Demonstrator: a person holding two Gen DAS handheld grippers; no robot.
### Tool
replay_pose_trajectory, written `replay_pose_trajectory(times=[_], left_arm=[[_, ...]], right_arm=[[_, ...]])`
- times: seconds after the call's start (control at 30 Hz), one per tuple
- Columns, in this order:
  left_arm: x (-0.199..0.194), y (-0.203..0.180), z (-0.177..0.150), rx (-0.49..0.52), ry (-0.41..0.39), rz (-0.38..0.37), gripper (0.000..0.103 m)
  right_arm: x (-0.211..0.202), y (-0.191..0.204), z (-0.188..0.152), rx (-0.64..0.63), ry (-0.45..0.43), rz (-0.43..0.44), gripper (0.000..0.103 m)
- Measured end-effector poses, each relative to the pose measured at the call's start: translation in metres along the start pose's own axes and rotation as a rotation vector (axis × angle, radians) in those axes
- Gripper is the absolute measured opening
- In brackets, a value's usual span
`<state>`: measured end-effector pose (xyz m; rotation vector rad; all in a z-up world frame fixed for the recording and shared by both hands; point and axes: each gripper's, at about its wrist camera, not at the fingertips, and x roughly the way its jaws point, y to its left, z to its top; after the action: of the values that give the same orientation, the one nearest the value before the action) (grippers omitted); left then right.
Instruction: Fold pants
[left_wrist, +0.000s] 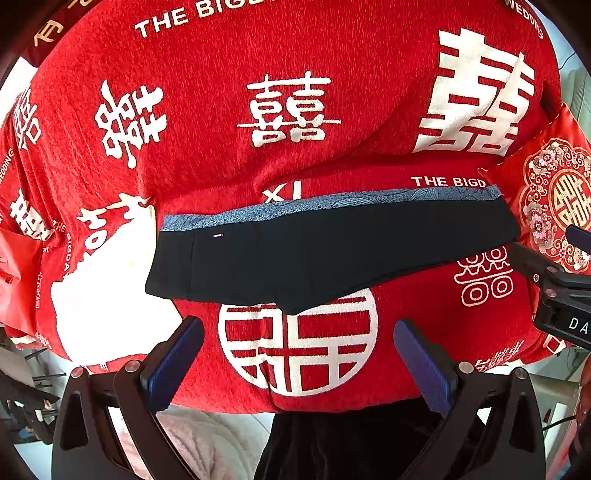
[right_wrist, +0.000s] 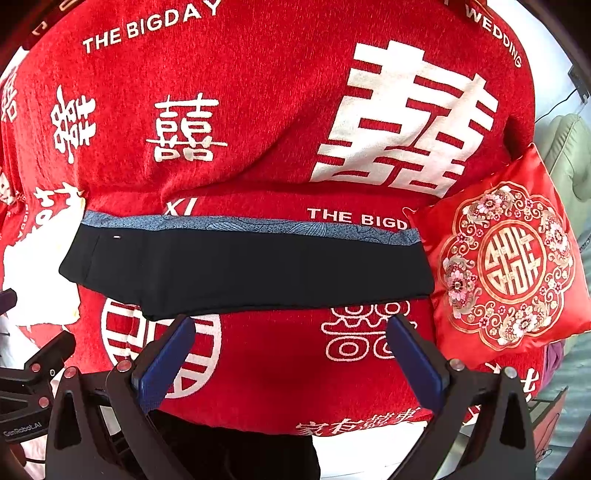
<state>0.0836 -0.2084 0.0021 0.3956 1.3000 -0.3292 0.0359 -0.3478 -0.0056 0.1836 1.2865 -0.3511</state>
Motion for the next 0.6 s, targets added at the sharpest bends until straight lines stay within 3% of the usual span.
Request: replay_pose_trajectory(times=[0.6], left_arm=[[0.0006,0.0008,-0.0028,-0.019,0.013,-0.022,0.103]], right_arm=[[0.0005,-0.0006,-0.0009,0.002,0.001,0.005,0.103]])
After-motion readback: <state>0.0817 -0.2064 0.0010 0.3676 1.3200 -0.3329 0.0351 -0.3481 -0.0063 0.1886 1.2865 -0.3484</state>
